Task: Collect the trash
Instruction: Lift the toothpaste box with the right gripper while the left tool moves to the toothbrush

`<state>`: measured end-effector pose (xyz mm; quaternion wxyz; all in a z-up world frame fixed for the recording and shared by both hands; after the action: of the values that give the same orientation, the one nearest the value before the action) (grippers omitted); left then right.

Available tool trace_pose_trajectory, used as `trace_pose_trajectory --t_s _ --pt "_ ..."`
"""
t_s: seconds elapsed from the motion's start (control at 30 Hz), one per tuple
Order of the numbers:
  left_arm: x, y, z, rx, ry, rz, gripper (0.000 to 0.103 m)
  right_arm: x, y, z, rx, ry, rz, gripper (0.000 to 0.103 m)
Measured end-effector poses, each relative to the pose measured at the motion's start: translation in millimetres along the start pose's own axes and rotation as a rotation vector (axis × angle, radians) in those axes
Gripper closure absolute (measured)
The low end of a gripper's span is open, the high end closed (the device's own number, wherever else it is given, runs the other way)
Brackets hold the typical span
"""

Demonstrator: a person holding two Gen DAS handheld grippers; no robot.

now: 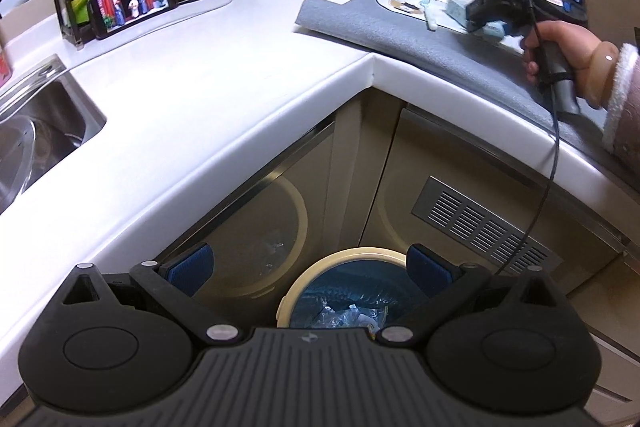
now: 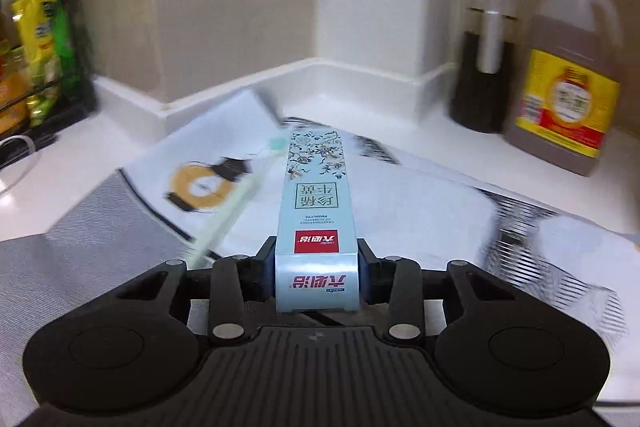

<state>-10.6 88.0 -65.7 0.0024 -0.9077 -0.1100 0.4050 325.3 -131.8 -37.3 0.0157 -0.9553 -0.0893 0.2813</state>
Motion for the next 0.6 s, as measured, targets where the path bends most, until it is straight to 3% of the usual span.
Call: trace_pose_trajectory --t_s 0.17,0.33,0.47,0.6 --pt "-1.4 10.3 -12.5 0.025 0.026 -0.001 0.000 -37.8 30.6 20.1 0.027 0.001 0.016 0.062" --pt "-2.9 26.7 -45.6 0.053 0.104 0.008 0.000 -73.9 54.1 48.3 0.047 0.026 0.027 0.062" --pt "-4.5 49.3 -78.2 0.094 0.187 0.025 0.000 -80.6 61.7 58.6 0.080 0.030 0.023 0.061" --pt "-2.2 71.4 -104.2 0.104 0.214 0.056 0.000 -77.4 61.9 58.0 0.086 0.014 0.029 0.061"
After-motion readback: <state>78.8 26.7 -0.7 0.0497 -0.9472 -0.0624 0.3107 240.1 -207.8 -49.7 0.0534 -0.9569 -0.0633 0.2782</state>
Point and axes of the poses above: each gripper's, at about its wrist camera, not at the fingertips, and x roughly the way its jaws point, y to its right, z to its underside, the point moved 1 cm from there along x, roughly the way its jaws point, and after that the axes turned 7 degrees about -z, right-handed, at the moved point
